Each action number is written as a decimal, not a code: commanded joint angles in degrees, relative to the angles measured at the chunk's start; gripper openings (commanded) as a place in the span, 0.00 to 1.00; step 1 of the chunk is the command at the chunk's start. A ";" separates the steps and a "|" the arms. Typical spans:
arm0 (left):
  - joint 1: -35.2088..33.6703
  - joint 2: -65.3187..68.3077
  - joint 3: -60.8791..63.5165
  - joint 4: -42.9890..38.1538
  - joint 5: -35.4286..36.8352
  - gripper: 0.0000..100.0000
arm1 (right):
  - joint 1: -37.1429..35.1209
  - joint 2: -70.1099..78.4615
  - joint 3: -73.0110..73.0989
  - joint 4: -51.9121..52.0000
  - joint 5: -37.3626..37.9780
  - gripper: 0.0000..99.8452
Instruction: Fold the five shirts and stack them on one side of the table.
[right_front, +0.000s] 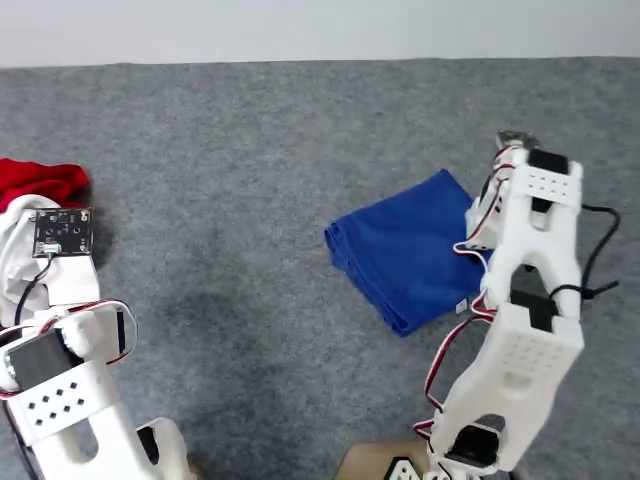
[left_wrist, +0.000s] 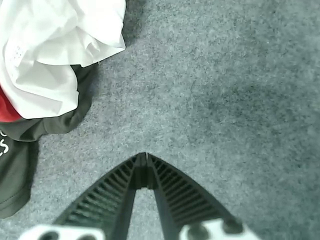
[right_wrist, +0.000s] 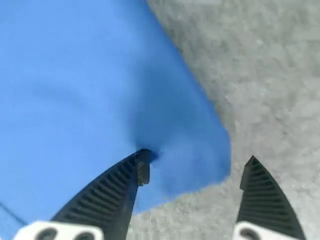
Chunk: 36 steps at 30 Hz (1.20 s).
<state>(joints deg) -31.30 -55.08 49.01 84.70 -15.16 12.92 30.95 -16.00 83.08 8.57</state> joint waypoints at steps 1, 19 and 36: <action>0.26 0.00 -0.13 -0.97 -0.35 0.01 | -0.66 1.10 -3.78 -3.56 -0.53 0.30; 0.26 0.18 -0.13 -0.97 -0.35 0.01 | -0.66 5.23 -12.57 7.43 0.00 0.01; 0.26 0.18 -0.04 -0.97 -0.35 0.01 | 10.42 7.25 -29.10 -1.19 24.79 0.01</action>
<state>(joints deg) -31.30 -55.08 49.01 84.70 -15.16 21.80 38.07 -42.20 87.03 29.85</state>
